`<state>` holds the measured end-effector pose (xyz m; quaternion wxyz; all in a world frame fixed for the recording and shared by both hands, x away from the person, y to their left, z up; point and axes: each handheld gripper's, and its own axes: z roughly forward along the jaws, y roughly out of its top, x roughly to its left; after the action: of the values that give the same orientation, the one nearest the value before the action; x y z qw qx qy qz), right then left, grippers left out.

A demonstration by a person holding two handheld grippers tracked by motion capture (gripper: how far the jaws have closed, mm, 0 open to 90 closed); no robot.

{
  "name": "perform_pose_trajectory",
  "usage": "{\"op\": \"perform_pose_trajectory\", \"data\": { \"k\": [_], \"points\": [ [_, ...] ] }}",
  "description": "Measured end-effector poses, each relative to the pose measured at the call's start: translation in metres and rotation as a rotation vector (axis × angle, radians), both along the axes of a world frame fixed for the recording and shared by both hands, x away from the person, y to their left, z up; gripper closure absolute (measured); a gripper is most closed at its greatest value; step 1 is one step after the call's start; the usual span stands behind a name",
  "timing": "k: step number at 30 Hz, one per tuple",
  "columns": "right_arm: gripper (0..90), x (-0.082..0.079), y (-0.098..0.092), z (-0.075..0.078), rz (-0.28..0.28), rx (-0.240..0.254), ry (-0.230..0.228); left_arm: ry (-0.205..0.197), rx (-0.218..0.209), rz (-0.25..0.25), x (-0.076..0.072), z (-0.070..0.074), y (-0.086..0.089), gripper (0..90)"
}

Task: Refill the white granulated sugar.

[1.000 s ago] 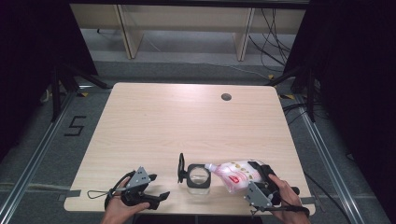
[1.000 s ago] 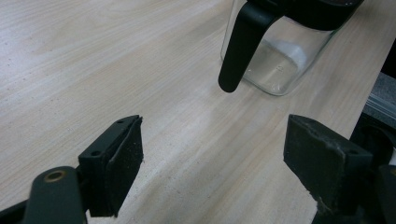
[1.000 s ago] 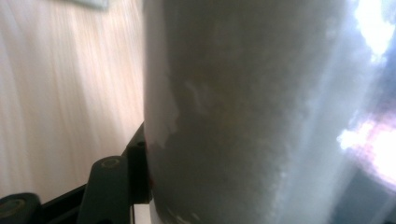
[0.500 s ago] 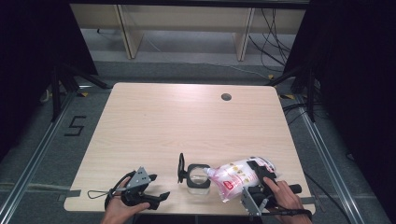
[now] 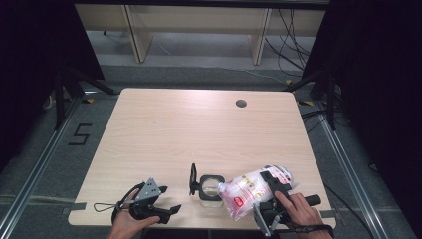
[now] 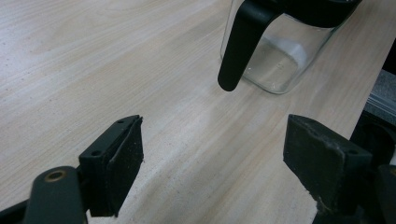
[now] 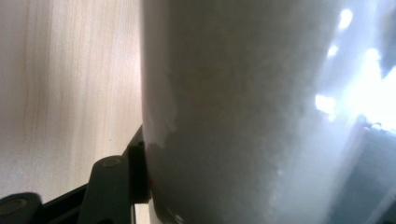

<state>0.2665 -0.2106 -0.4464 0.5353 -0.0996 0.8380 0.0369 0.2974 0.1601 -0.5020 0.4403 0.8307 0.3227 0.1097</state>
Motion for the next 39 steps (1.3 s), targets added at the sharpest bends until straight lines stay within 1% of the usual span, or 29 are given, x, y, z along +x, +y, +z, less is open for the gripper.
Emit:
{"op": "perform_pose_trajectory", "data": {
  "k": [1, 2, 4, 5, 6, 8, 11, 12, 13, 14, 17, 18, 19, 20, 21, 22, 23, 24, 25, 27, 28, 29, 30, 31, 33, 35, 36, 37, 39],
  "points": [
    [42.7, 0.0, 0.001, 0.002, 0.01, -0.032, -0.004, 0.003, -0.004, 0.004, 0.0, 0.0, 0.0, 19.6],
    [42.7, 0.0, 0.001, 0.0, 0.002, 0.001, -0.008, 0.011, -0.027, 0.02, -0.001, -0.001, -0.002, 19.6],
    [42.7, -0.001, 0.003, 0.002, -0.008, -0.026, -0.011, 0.01, -0.022, 0.016, -0.001, -0.001, -0.002, 19.6],
    [42.7, -0.001, 0.003, 0.003, 0.001, -0.037, -0.023, 0.007, -0.022, 0.014, -0.001, -0.001, -0.002, 19.5],
    [42.8, -0.001, 0.004, 0.003, -0.009, -0.053, -0.013, -0.001, -0.018, 0.006, 0.0, 0.0, -0.001, 19.6],
    [42.8, -0.001, 0.005, 0.004, 0.004, -0.062, -0.027, -0.002, -0.014, 0.003, 0.0, -0.001, -0.001, 19.6],
    [42.8, -0.002, 0.007, 0.006, -0.001, -0.085, -0.021, 0.0, -0.018, 0.007, 0.0, -0.001, -0.001, 19.6],
    [42.8, -0.001, 0.007, 0.005, 0.009, -0.076, -0.033, 0.0, -0.018, 0.005, 0.0, -0.001, -0.002, 19.6],
    [42.8, -0.002, 0.008, 0.006, -0.007, -0.089, -0.029, 0.002, -0.026, 0.006, -0.001, -0.001, -0.002, 19.6],
    [42.8, -0.002, 0.007, 0.005, -0.008, -0.064, -0.033, 0.003, -0.025, 0.006, -0.001, -0.001, -0.002, 19.5],
    [42.9, -0.002, 0.007, 0.006, -0.005, -0.082, -0.028, 0.001, -0.019, 0.008, 0.0, -0.001, -0.002, 19.6],
    [42.9, -0.002, 0.008, 0.007, 0.007, -0.111, -0.035, 0.003, -0.024, 0.007, 0.0, -0.001, -0.002, 19.6],
    [42.9, -0.002, 0.008, 0.008, 0.003, -0.129, -0.033, 0.003, -0.025, 0.007, 0.0, -0.001, -0.002, 19.6],
    [42.9, -0.002, 0.008, 0.008, 0.002, -0.123, -0.035, 0.003, -0.015, 0.003, 0.0, -0.001, -0.001, 19.6],
    [42.9, -0.002, 0.008, 0.007, -0.005, -0.11, -0.037, 0.001, -0.019, 0.008, 0.0, -0.001, -0.002, 19.6],
    [42.9, -0.002, 0.007, 0.007, 0.005, -0.104, -0.047, 0.002, -0.027, 0.011, -0.001, -0.001, -0.002, 19.6],
    [42.9, -0.002, 0.008, 0.007, 0.012, -0.128, -0.053, 0.001, -0.026, 0.009, -0.001, -0.001, -0.003, 19.6],
    [43.0, -0.003, 0.008, 0.008, -0.003, -0.139, -0.048, 0.0, -0.02, 0.006, -0.001, -0.001, -0.002, 19.6],
    [43.0, -0.004, 0.007, 0.006, 0.01, -0.122, -0.071, 0.0, -0.025, 0.009, -0.001, -0.001, -0.002, 19.6],
    [43.0, -0.003, 0.008, 0.008, 0.022, -0.127, -0.072, 0.001, -0.026, 0.01, -0.001, -0.001, -0.003, 19.6],
    [43.0, -0.005, 0.008, 0.008, -0.002, -0.124, -0.058, 0.0, -0.017, 0.005, -0.001, -0.001, -0.002, 19.6],
    [43.0, -0.005, 0.01, 0.011, 0.008, -0.157, -0.06, 0.0, -0.018, 0.005, -0.001, -0.001, -0.002, 19.6],
    [43.0, -0.004, 0.009, 0.01, 0.017, -0.147, -0.069, 0.003, -0.025, 0.007, -0.001, -0.001, -0.002, 19.5],
    [43.0, -0.004, 0.009, 0.011, 0.025, -0.155, -0.068, 0.001, -0.027, 0.011, 0.0, -0.001, -0.002, 19.6],
    [43.0, -0.005, 0.009, 0.011, 0.015, -0.14, -0.072, 0.0, -0.018, 0.006, -0.001, -0.001, -0.002, 19.6],
    [43.0, -0.004, 0.008, 0.013, 0.023, -0.153, -0.074, 0.003, -0.017, 0.004, 0.0, -0.001, -0.002, 19.6],
    [43.0, -0.004, 0.008, 0.012, 0.028, -0.143, -0.085, -0.001, -0.019, 0.007, 0.0, -0.001, -0.002, 19.6],
    [43.0, -0.005, 0.008, 0.012, 0.02, -0.138, -0.08, 0.0, -0.019, 0.007, 0.0, -0.001, -0.002, 19.6],
    [43.1, -0.005, 0.009, 0.013, 0.016, -0.156, -0.073, 0.004, -0.019, 0.009, -0.001, -0.001, -0.002, 19.6]
  ]
}}
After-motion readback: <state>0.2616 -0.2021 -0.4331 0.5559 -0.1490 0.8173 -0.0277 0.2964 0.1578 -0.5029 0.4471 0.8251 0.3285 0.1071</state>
